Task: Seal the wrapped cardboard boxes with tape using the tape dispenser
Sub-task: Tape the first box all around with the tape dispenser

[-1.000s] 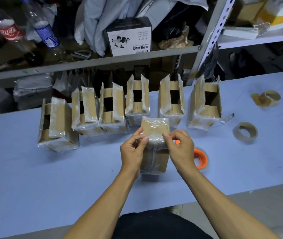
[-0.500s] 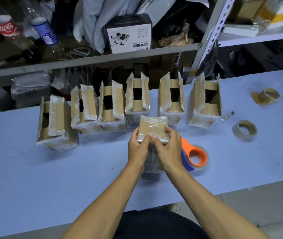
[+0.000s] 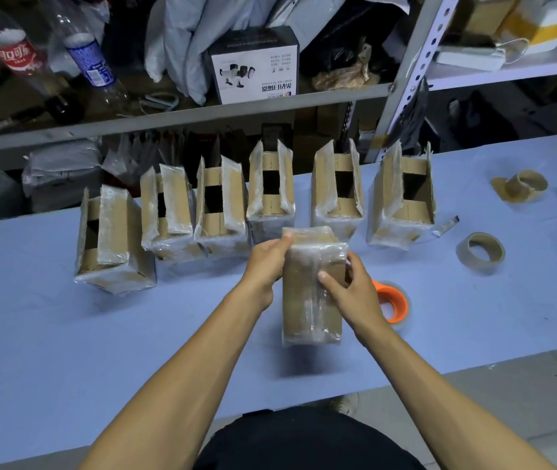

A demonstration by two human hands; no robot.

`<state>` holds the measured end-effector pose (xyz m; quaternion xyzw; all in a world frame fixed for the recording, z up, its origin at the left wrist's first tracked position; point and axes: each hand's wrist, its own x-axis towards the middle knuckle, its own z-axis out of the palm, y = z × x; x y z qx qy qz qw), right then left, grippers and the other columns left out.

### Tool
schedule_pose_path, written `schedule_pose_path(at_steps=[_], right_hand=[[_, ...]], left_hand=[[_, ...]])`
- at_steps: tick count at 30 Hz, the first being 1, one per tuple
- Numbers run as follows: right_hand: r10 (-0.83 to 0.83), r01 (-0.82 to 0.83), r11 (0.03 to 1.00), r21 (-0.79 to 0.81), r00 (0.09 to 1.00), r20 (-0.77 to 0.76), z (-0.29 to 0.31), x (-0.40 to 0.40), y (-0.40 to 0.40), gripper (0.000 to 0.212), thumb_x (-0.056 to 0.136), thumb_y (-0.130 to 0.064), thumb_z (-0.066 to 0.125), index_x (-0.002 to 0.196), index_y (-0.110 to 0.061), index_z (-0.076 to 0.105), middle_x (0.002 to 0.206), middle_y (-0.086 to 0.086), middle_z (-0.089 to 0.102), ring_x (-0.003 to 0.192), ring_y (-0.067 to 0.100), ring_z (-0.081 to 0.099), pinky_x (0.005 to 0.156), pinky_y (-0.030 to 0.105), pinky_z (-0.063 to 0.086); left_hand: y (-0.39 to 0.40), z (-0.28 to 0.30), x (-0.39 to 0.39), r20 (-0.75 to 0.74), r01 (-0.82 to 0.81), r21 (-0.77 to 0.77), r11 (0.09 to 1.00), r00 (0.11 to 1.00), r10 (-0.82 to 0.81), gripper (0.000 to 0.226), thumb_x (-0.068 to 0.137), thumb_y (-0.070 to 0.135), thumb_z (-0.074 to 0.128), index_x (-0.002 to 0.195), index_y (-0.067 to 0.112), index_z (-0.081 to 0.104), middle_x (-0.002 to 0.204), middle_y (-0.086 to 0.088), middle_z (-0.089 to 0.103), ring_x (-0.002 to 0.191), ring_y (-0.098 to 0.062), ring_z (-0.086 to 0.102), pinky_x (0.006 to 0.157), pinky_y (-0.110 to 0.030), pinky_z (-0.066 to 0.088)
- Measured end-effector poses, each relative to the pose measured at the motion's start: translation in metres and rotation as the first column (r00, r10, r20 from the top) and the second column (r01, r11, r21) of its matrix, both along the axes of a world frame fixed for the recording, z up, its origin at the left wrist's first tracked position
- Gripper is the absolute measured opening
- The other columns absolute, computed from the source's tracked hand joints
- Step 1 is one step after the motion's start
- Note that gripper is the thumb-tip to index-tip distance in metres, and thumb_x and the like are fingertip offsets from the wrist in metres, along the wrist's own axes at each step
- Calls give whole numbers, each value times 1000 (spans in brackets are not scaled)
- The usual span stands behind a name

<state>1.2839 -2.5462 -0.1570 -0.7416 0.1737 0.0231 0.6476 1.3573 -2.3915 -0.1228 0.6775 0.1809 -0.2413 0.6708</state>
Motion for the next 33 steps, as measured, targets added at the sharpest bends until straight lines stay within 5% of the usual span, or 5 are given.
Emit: schedule_pose_path(at_steps=[6,14,19,25,33], right_hand=[[-166,140,980,-138,964,-206,-13,-3,-5,23,86,-50,68,101,-32,65,96,-12,72,91,12,69,86,44,57],[32,-108,943,-313,971,-239,-21,9,-16,91,77,-34,82,150,-11,33,147,5,45,135,23,43,111,43,37],[112,-218,813,-540,968,-223,-15,14,-23,33,90,-33,67,115,-11,67,112,3,69,106,23,61,83,28,40],[-35,-59,909,-412,976,-217,-30,-16,-13,34,87,-41,70,91,-13,52,84,1,61,81,23,58,72,38,45],[150,-169,982,-81,969,-199,-47,-6,-14,48,98,-31,53,144,-34,42,131,-17,54,118,4,51,95,22,39]], left_hand=[[12,-32,-25,82,365,-3,931,928,-364,57,87,20,77,138,32,54,122,10,71,106,-9,70,83,-24,57],[26,-55,-24,-14,481,203,853,872,-489,62,99,14,61,153,35,38,136,3,62,118,-19,63,107,-42,49],[21,-39,-16,12,521,562,642,771,-636,57,94,22,67,147,31,50,142,6,59,127,-18,56,102,-27,41],[34,-48,-54,213,-44,619,784,970,-114,61,93,28,68,148,21,44,146,0,53,137,-24,48,105,-30,40],[41,-62,-72,85,-193,372,908,981,174,21,93,32,68,114,29,68,112,5,73,108,-22,67,99,-46,53]])
